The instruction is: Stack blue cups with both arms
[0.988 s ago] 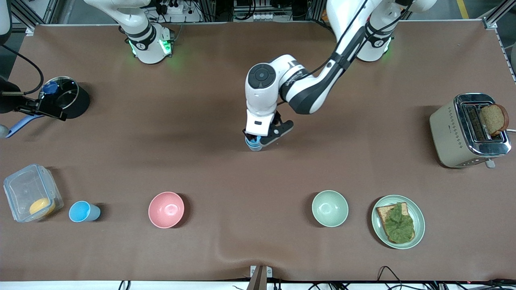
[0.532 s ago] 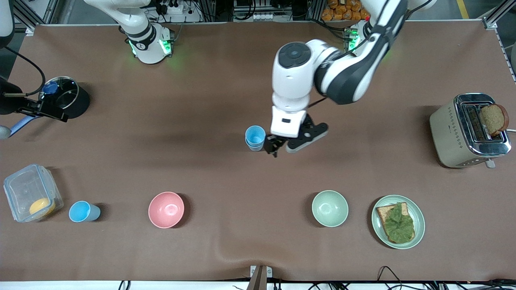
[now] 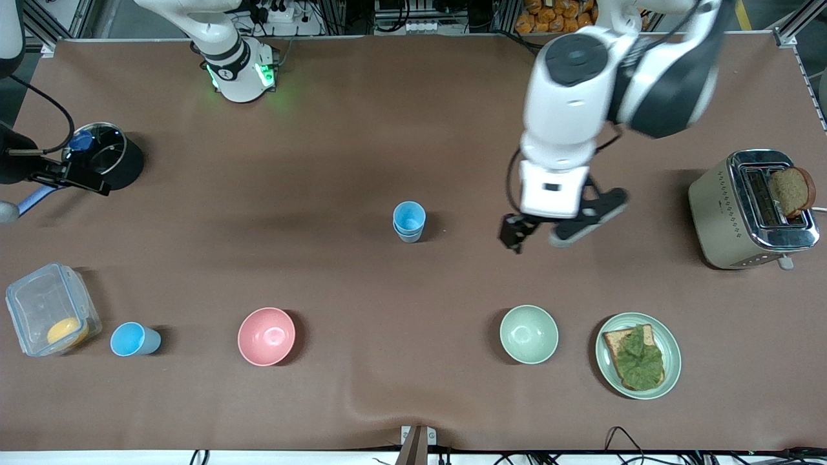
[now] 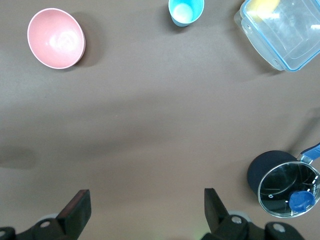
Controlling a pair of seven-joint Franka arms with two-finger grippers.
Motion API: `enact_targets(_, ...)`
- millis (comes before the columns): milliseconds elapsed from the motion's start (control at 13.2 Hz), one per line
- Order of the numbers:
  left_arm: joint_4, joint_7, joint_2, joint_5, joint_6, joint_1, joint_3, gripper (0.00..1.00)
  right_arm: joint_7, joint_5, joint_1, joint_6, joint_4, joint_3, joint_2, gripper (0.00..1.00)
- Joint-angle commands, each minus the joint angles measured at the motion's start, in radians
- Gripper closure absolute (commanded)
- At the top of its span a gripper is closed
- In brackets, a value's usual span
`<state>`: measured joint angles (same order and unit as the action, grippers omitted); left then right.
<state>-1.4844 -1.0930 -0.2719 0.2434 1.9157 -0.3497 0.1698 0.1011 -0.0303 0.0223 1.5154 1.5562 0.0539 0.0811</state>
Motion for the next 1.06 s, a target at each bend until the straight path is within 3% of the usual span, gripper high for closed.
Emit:
enact_targets(0,-0.017,0.247,0.059,-0.088,-0.04,0.124,0.01,0.0,-0.001,0.018,0.008,0.0,0.013,-0.016,-0.021,0.0)
enact_targets(532,0.024,0.569,0.053,-0.128,-0.18,0.314,0.008,0.0,0.002,0.016,0.004,-0.012,0.007,-0.017,-0.021,0.0)
enact_targets(988,0.049,0.704,0.083,-0.243,-0.293,0.371,0.005,0.0,0.0,0.016,0.004,-0.012,0.007,-0.016,-0.021,0.0)
